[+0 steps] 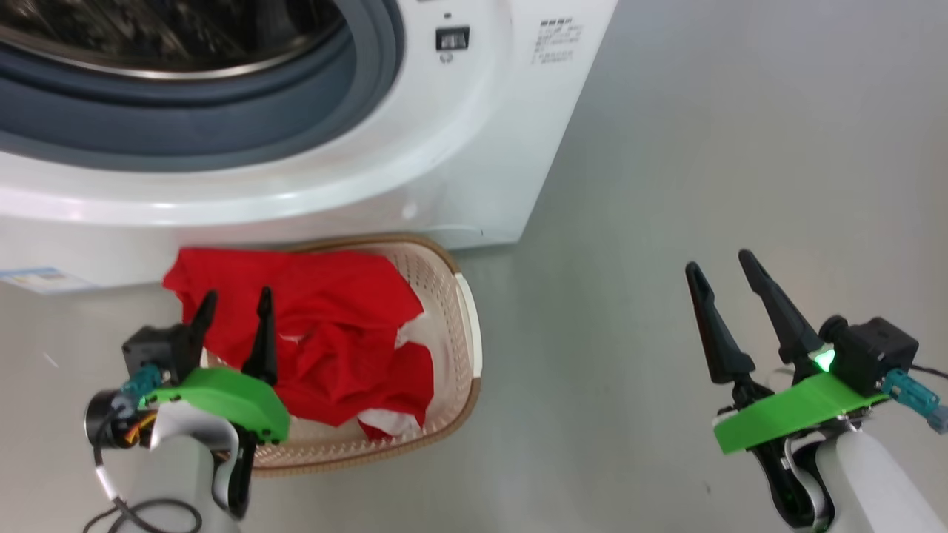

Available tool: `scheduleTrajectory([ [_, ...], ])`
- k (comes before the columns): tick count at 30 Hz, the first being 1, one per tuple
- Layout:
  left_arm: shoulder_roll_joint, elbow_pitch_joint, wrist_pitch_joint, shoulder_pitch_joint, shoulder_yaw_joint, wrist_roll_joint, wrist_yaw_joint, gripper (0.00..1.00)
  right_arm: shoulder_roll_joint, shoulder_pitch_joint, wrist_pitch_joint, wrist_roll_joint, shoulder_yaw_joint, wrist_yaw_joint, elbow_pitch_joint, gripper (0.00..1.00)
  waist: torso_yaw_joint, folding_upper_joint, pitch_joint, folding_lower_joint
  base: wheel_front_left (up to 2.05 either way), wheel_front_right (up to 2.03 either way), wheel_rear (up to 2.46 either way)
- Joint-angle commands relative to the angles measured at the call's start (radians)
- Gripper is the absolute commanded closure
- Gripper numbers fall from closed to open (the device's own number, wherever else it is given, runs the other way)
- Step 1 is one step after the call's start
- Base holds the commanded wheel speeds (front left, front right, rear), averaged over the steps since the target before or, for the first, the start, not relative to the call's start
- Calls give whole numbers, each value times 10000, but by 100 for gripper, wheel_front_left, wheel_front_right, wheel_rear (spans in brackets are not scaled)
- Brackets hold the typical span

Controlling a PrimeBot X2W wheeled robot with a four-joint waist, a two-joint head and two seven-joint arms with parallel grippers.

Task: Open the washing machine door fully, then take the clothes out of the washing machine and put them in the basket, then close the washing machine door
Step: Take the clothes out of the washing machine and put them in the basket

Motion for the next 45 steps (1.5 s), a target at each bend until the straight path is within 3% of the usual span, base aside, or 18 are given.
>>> scheduleTrajectory([
  [1,200,-282,-51,301,303,121,-62,0,-108,224,-63,-69,174,62,-182,0,169,0,-755,0,0,0,0],
  [19,160,-3957,-51,3277,555,547,-143,0,-381,1693,-63,-77,-9,62,-111,0,344,0,-2896,0,0,0,0],
  [31,156,-5470,-51,5173,734,248,-95,0,-455,2498,-63,-115,-151,62,-165,0,342,0,-3910,0,0,0,0],
  [45,155,-6846,-51,6739,854,-127,56,0,-488,3183,-63,-129,-460,62,-406,0,309,0,-4323,0,0,0,0],
])
